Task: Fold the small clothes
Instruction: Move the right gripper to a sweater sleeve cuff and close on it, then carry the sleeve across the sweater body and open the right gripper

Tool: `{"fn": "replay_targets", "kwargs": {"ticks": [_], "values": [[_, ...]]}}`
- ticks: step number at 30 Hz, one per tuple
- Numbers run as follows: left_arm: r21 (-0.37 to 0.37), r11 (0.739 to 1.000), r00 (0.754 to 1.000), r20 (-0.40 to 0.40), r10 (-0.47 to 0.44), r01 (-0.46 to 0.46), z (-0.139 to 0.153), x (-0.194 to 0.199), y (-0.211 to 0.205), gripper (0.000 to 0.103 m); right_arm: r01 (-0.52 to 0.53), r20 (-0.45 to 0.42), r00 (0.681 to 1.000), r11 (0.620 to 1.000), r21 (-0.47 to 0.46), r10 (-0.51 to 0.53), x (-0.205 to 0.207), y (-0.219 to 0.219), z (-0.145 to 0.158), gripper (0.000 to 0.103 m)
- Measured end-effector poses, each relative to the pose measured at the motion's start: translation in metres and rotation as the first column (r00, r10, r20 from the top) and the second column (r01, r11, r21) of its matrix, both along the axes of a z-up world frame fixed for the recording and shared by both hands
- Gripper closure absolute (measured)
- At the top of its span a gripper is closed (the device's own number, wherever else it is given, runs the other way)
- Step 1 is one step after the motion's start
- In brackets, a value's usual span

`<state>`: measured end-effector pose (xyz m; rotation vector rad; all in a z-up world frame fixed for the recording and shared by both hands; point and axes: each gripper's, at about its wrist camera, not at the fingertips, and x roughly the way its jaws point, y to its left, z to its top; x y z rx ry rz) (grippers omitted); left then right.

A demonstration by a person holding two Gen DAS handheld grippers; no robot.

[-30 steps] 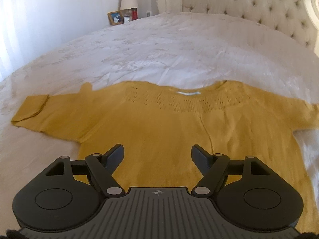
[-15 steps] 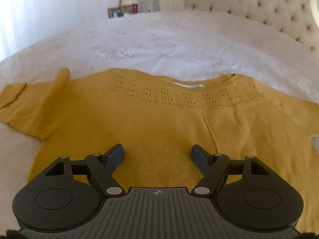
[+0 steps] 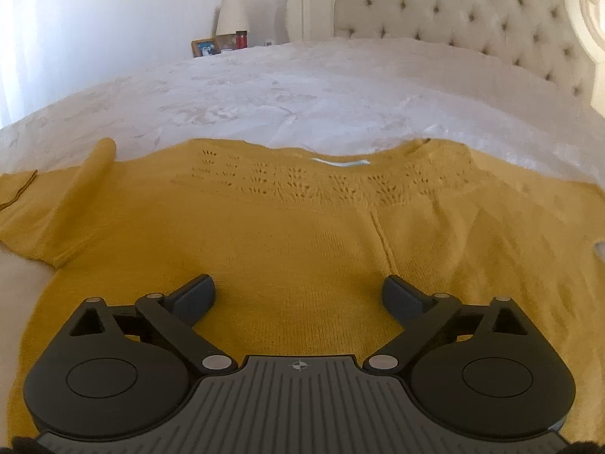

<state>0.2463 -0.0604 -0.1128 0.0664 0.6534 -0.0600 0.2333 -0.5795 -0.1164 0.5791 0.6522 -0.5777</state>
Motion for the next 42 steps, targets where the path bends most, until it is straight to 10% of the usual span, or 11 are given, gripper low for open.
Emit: {"fn": "replay_targets", "kwargs": {"ticks": [4,17,25,33,40,42], "values": [[0.015,1.000,1.000,-0.003,0.000,0.000,-0.001,0.000,-0.002,0.004,-0.019,0.046,0.999,0.999,0.040,0.018,-0.003,-0.007,0.005,0.081],[-0.039,0.998,0.998,-0.046,-0.051,0.050,0.007,0.006,0.010,0.004,-0.318,0.130,0.935,0.942,-0.106,0.331,0.018,0.109,0.115,0.088],[-0.095,0.993,0.997,0.022,-0.068,0.070,0.046,-0.014,0.053,0.010,-0.659,0.205,0.705,0.734,-0.163,0.679,0.049,0.291,0.160,0.091],[-0.124,0.992,1.000,-0.012,0.001,-0.003,0.055,-0.024,0.116,0.010,-0.852,0.145,0.486,0.504,-0.141,0.862,0.060,0.450,0.103,0.091],[-0.144,0.989,0.998,-0.047,0.032,-0.038,0.058,-0.024,0.142,0.010,-0.837,0.081,0.525,0.532,-0.131,0.847,0.036,0.460,0.062,0.079],[-0.153,0.988,0.998,-0.054,0.024,-0.032,0.061,-0.015,0.136,0.010,-0.811,0.073,0.571,0.575,-0.109,0.818,0.027,0.442,0.056,0.054]]}}
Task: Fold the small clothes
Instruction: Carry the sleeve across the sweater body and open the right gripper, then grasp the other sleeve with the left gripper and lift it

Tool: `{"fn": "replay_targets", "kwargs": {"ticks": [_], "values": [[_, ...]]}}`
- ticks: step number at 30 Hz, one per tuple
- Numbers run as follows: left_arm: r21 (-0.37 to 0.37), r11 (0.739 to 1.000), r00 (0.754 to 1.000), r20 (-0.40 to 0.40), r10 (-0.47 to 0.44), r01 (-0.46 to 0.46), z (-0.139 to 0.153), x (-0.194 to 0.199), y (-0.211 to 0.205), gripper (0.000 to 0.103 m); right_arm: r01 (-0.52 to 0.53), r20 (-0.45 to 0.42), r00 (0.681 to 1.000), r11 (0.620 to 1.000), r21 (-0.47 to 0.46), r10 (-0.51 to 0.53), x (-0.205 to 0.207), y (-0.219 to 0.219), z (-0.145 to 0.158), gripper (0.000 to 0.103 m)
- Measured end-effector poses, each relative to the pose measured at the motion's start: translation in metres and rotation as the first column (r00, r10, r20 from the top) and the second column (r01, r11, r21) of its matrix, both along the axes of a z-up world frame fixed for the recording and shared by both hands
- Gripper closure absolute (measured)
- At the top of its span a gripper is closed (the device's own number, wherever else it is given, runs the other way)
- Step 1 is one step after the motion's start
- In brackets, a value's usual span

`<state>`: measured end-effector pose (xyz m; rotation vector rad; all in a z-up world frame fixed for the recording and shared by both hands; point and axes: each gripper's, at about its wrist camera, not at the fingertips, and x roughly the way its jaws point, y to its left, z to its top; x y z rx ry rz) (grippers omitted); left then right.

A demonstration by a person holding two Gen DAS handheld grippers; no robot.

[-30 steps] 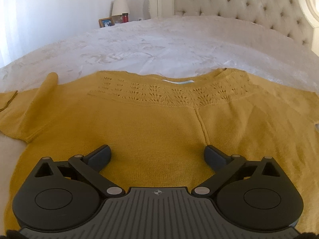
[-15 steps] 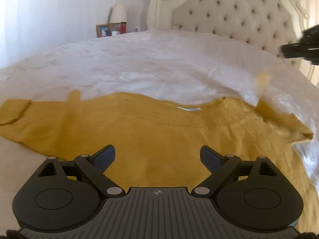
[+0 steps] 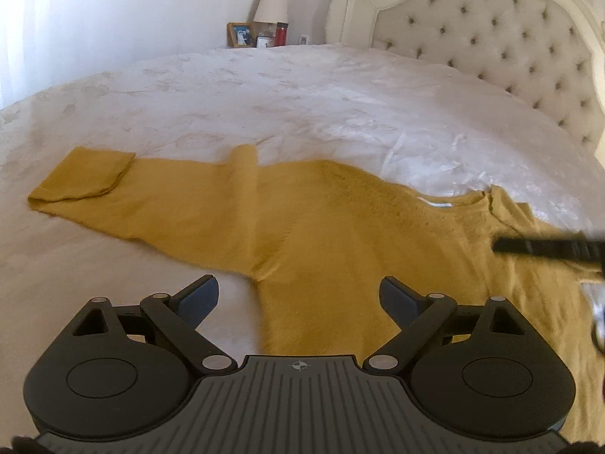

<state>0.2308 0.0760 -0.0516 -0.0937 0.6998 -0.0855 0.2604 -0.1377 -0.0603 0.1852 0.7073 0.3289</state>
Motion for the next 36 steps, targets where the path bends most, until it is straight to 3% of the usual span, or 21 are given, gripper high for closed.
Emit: {"fn": "replay_targets", "kwargs": {"ticks": [1,5,8,11,14,19,29,34,36], "values": [[-0.010,1.000,1.000,-0.002,-0.013,0.013,0.002,0.005,-0.005,0.010,0.026,-0.010,1.000,1.000,-0.006,-0.026,-0.007,-0.012,-0.005,0.045],[-0.029,0.994,0.995,-0.002,-0.104,0.104,0.008,0.022,-0.037,0.010,0.103,0.006,0.995,0.990,-0.093,-0.103,-0.042,-0.047,-0.009,0.042],[-0.038,0.983,0.984,-0.010,-0.180,0.180,0.011,0.037,-0.070,0.010,0.146,0.022,0.989,0.978,-0.152,-0.144,-0.064,-0.064,-0.016,0.033],[-0.013,0.968,0.968,-0.011,-0.252,0.252,0.007,0.052,-0.107,0.011,0.163,0.037,0.987,0.966,-0.203,-0.159,-0.077,-0.069,-0.024,0.029],[0.032,0.945,0.945,-0.016,-0.325,0.326,0.002,0.065,-0.144,0.022,0.159,0.042,0.987,0.965,-0.210,-0.154,-0.089,-0.072,-0.035,0.023],[-0.008,0.906,0.904,-0.066,-0.422,0.422,-0.011,0.092,-0.190,0.029,0.146,0.085,0.988,0.970,-0.194,-0.132,-0.102,-0.074,-0.044,0.021],[-0.127,0.894,0.877,-0.175,-0.447,0.430,-0.042,0.146,-0.240,0.029,0.102,0.079,0.992,0.991,-0.087,-0.095,-0.106,-0.081,-0.031,0.021],[-0.175,0.904,0.887,-0.195,-0.419,0.389,-0.049,0.169,-0.250,0.029,0.095,0.095,0.992,0.992,-0.085,-0.087,-0.109,-0.076,-0.027,0.021],[-0.209,0.911,0.899,-0.187,-0.395,0.357,-0.047,0.177,-0.251,0.041,0.095,0.098,0.991,0.992,-0.085,-0.086,-0.110,-0.075,-0.027,0.021]]}}
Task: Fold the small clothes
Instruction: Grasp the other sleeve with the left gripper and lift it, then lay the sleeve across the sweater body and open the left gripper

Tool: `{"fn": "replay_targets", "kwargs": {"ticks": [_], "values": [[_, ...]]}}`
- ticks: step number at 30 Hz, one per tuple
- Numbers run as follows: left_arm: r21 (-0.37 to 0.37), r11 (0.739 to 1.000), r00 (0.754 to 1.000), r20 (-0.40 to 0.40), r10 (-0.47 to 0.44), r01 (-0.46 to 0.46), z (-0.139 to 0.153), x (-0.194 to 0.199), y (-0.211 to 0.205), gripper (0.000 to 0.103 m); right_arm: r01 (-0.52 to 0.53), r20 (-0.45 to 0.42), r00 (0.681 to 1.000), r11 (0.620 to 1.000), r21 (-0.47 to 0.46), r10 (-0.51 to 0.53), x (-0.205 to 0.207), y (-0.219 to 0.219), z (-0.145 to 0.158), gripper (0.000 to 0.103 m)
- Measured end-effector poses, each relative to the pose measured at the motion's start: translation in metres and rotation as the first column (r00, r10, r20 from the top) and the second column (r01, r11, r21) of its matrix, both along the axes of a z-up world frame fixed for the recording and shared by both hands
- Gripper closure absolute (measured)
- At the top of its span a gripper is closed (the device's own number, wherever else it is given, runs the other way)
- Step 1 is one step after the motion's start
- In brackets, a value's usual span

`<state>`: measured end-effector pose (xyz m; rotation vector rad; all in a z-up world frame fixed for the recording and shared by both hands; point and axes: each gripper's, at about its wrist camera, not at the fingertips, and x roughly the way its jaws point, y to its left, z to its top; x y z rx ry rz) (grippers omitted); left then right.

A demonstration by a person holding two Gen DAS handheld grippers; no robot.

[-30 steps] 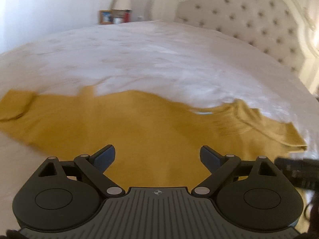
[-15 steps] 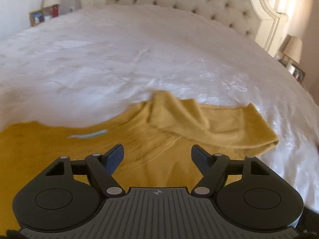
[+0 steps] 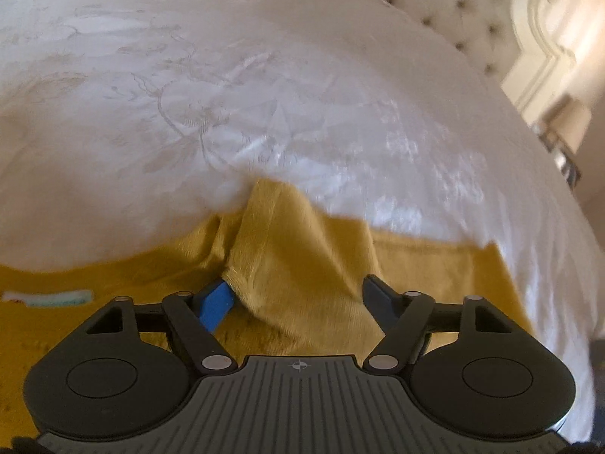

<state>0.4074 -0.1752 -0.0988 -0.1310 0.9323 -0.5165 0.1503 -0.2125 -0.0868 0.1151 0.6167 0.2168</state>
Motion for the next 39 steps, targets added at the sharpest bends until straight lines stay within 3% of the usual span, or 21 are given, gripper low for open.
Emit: {"fn": "replay_targets", "kwargs": {"ticks": [2,5,8,12,17,21,24,28,39], "values": [[-0.006,0.998,0.998,-0.003,0.058,-0.058,0.001,0.006,-0.001,0.082,-0.001,0.004,1.000,1.000,-0.006,0.001,-0.001,0.001,0.000,0.021],[-0.022,0.999,0.999,0.006,0.050,-0.050,0.007,0.005,-0.001,0.092,0.002,0.002,1.000,1.000,0.002,-0.002,0.001,0.000,-0.002,0.021],[0.014,1.000,0.997,0.075,0.018,-0.019,0.022,-0.007,-0.004,0.093,0.002,0.002,1.000,1.000,0.004,-0.002,-0.001,0.000,-0.002,0.021],[-0.032,0.999,0.988,0.151,0.021,-0.017,0.060,-0.029,0.010,0.093,-0.007,-0.005,1.000,1.000,-0.008,0.007,-0.002,0.003,-0.005,0.021],[-0.086,0.994,0.965,0.246,0.088,-0.069,0.115,-0.055,0.062,0.093,-0.023,-0.013,1.000,1.000,-0.018,0.023,-0.001,0.009,-0.007,0.021],[-0.084,0.985,0.946,0.277,0.167,-0.149,0.131,-0.072,0.115,0.093,-0.036,-0.021,0.999,0.999,-0.023,0.036,0.003,0.014,-0.010,0.021],[-0.043,0.974,0.930,0.291,0.224,-0.222,0.125,-0.077,0.152,0.093,-0.045,-0.026,0.999,0.999,-0.029,0.044,0.002,0.017,-0.011,0.021],[-0.009,0.944,0.918,0.230,0.323,-0.329,0.100,-0.077,0.192,0.093,-0.054,-0.030,0.998,0.998,-0.038,0.053,0.003,0.019,-0.013,0.021],[0.073,0.886,0.887,0.098,0.451,-0.459,0.036,-0.075,0.237,0.093,-0.064,-0.042,0.997,0.996,-0.057,0.062,0.005,0.020,-0.014,0.021]]}}
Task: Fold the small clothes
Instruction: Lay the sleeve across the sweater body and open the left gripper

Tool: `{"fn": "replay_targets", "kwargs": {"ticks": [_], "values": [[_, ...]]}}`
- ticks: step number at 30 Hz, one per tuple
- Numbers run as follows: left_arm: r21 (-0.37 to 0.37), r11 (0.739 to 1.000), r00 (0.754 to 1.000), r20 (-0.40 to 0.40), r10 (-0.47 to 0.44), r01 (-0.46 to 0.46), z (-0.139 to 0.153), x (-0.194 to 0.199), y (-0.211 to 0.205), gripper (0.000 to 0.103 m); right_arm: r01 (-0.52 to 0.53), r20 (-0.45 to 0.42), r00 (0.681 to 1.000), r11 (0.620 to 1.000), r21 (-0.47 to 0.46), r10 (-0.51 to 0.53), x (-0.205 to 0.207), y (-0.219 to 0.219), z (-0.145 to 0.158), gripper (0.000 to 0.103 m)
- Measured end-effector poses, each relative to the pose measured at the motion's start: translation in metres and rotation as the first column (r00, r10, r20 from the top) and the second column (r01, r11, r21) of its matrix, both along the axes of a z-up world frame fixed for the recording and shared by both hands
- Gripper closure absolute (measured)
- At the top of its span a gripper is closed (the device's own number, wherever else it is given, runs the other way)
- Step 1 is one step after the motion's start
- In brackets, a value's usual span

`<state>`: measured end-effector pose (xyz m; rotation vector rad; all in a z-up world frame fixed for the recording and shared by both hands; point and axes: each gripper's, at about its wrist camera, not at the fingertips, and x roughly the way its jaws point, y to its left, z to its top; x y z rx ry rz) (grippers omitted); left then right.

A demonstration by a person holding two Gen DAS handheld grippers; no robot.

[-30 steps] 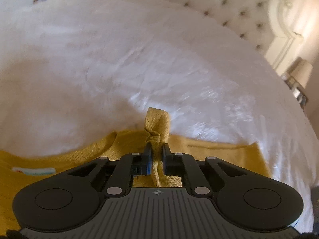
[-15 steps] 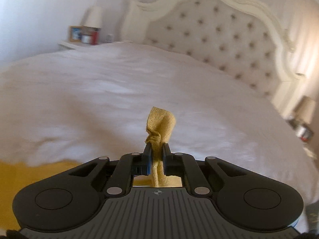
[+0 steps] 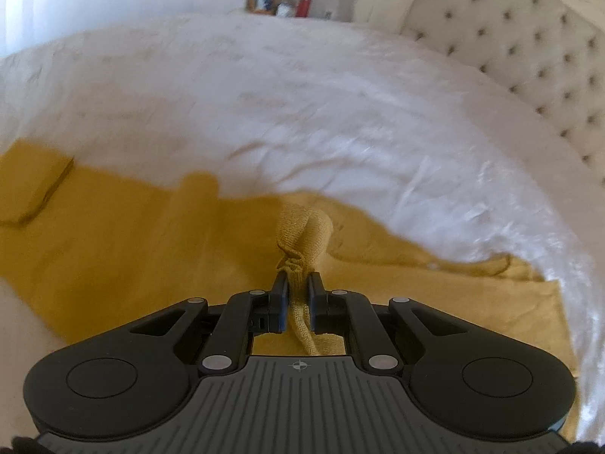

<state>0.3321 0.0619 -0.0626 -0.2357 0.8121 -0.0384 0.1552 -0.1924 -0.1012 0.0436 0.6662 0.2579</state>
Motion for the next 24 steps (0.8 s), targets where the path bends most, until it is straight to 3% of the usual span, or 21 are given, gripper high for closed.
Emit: {"fn": "replay_targets", "kwargs": {"ticks": [7,14,17,20,24], "values": [[0.063,0.998,0.999,0.026,0.023,-0.025,-0.016,-0.006,0.009,0.075,-0.003,-0.008,1.000,1.000,-0.004,0.003,0.001,0.000,-0.004,0.018],[0.234,0.959,0.986,0.090,0.140,-0.158,-0.010,-0.014,0.024,0.074,-0.003,-0.009,1.000,1.000,-0.012,0.003,0.003,0.002,-0.007,0.017],[0.231,0.965,0.990,0.095,0.102,-0.121,-0.004,-0.021,0.025,0.074,-0.003,-0.009,1.000,1.000,-0.012,0.003,0.003,0.002,-0.008,0.017],[0.179,0.981,0.993,0.095,0.062,-0.079,0.000,-0.028,0.023,0.073,-0.004,-0.008,1.000,1.000,-0.016,0.004,0.003,0.002,-0.008,0.016],[0.169,0.985,1.000,0.015,0.014,-0.016,-0.011,-0.024,0.012,0.072,-0.006,-0.005,1.000,1.000,-0.023,0.005,0.003,0.004,-0.009,0.015]]}}
